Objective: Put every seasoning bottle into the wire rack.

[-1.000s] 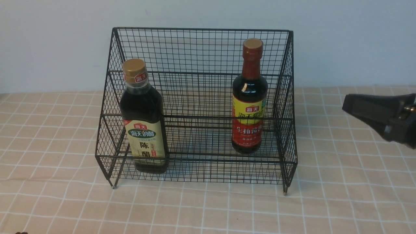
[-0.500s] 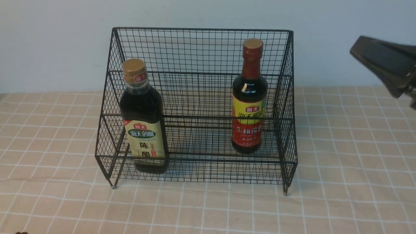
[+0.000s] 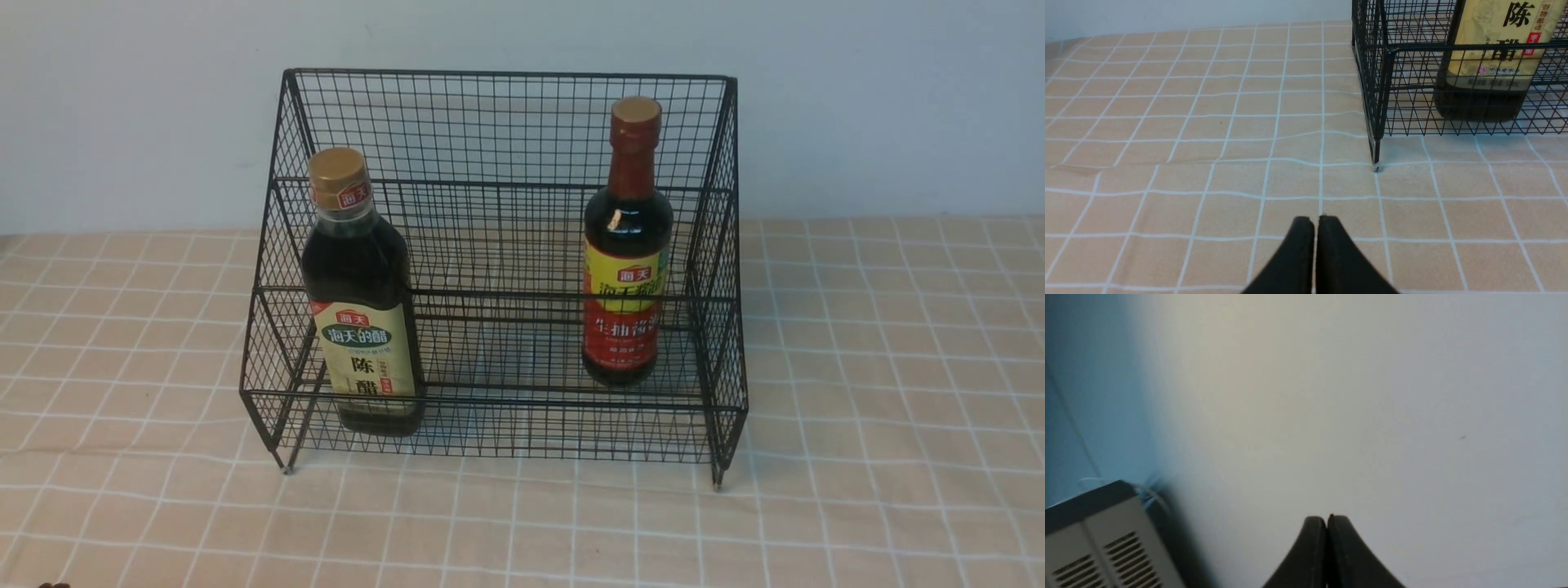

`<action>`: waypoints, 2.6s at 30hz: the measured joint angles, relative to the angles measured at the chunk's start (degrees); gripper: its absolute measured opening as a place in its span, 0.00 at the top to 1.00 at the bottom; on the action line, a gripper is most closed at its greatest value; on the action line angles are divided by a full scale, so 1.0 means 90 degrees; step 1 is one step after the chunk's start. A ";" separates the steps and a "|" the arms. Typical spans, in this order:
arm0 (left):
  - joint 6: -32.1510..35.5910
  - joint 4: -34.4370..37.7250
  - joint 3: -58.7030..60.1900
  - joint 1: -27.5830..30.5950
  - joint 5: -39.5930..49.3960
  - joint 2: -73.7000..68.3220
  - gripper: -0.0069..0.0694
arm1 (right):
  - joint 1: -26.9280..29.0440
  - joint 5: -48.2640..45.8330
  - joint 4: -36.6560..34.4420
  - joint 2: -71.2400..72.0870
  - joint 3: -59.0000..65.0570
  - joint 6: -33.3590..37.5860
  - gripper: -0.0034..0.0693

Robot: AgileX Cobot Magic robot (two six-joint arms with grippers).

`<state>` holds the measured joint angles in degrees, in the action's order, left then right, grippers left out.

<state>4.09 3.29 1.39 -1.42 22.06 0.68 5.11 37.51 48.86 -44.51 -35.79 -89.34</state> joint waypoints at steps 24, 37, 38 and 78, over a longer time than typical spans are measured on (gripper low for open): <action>0.0000 0.0000 0.0000 0.0000 0.0000 0.0000 0.92 | -0.0316 -0.1989 -0.1397 0.1144 0.0000 0.2850 0.97; 0.0000 0.0000 0.0000 0.0000 0.0000 0.0000 0.92 | -0.0759 -0.5795 -0.6057 0.1316 0.0005 0.9582 0.97; 0.0000 0.0000 0.0000 0.0000 0.0000 0.0000 0.92 | -0.0759 -0.5860 -0.6057 0.1332 0.0005 0.9591 0.97; 0.0000 0.0000 0.0000 0.0000 0.0000 0.0000 0.92 | -0.0454 -0.6552 -0.5343 0.5020 0.4108 0.9663 0.97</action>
<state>4.09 3.29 1.39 -1.42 22.06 0.68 1.02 -21.46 0.78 0.67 1.18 -2.37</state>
